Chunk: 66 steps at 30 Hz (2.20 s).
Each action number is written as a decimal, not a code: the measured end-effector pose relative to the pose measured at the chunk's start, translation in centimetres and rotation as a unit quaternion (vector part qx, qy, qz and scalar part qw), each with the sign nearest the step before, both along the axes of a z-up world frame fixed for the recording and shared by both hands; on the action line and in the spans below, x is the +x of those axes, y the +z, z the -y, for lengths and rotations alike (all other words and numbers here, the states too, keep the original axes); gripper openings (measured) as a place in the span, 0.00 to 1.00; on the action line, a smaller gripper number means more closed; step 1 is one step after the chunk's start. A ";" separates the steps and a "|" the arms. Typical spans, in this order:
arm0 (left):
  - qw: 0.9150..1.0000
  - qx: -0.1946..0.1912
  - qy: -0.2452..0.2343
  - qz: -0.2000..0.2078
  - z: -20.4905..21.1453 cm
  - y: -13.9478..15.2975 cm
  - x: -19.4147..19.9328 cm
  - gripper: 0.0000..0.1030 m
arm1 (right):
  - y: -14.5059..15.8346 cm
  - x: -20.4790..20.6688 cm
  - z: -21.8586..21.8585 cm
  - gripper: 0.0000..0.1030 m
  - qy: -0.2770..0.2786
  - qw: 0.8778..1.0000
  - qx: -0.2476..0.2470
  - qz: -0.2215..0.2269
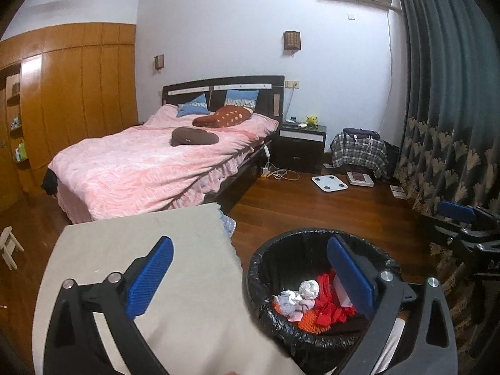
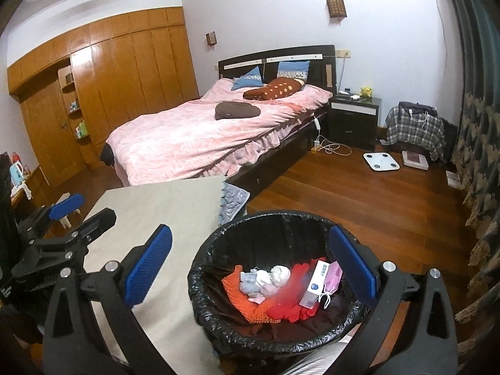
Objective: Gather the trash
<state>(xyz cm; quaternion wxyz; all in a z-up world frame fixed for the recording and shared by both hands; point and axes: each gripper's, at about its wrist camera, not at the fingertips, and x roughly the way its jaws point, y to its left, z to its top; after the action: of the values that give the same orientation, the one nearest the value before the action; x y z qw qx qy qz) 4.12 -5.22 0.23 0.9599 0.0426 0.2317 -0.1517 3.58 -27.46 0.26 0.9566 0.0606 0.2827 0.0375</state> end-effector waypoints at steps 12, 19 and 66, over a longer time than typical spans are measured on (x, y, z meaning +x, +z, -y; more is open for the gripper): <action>1.000 0.004 0.015 0.022 -1.2 1.3 -2.9 0.94 | 1.2 -1.6 -2.7 0.95 0.018 1.000 -0.021 0.012; 0.999 0.006 0.023 0.026 -1.3 1.5 -3.2 0.94 | 1.2 -1.8 -3.2 0.95 0.022 0.999 -0.023 0.012; 0.999 0.009 0.024 0.024 -1.6 1.2 -3.2 0.94 | 1.0 -1.8 -3.7 0.95 0.023 0.999 -0.024 0.009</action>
<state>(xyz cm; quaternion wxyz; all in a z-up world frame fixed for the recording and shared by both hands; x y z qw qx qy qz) 0.91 -3.62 1.44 0.9681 0.0491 0.2110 -0.1256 1.74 -23.78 1.25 0.9592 0.0312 0.2759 0.0535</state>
